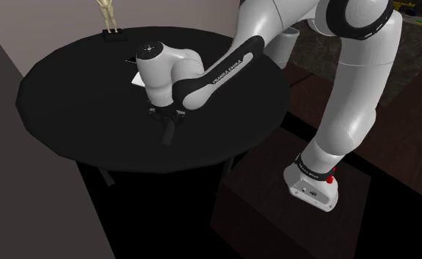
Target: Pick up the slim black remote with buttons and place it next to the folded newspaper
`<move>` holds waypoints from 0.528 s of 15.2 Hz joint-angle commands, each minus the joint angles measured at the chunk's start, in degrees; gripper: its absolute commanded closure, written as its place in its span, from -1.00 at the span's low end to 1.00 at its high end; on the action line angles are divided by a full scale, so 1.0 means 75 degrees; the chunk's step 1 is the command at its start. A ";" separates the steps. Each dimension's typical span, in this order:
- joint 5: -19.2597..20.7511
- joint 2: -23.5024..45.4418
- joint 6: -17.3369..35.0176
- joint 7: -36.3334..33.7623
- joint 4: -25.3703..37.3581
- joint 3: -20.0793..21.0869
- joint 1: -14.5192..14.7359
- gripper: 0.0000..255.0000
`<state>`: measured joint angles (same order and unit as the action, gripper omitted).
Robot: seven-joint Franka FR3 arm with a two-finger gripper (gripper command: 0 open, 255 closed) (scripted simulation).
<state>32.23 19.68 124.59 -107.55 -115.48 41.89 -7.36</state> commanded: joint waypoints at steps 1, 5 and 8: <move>-0.0128 -0.0104 -0.0118 0.0110 0.0038 0.0055 -0.0050 1.00; -0.0414 -0.0374 -0.0383 0.0346 0.0149 0.0182 -0.0150 1.00; -0.0619 -0.0565 -0.0590 0.0518 0.0250 0.0264 -0.0216 1.00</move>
<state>28.22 16.12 120.58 -104.13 -113.61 43.61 -8.73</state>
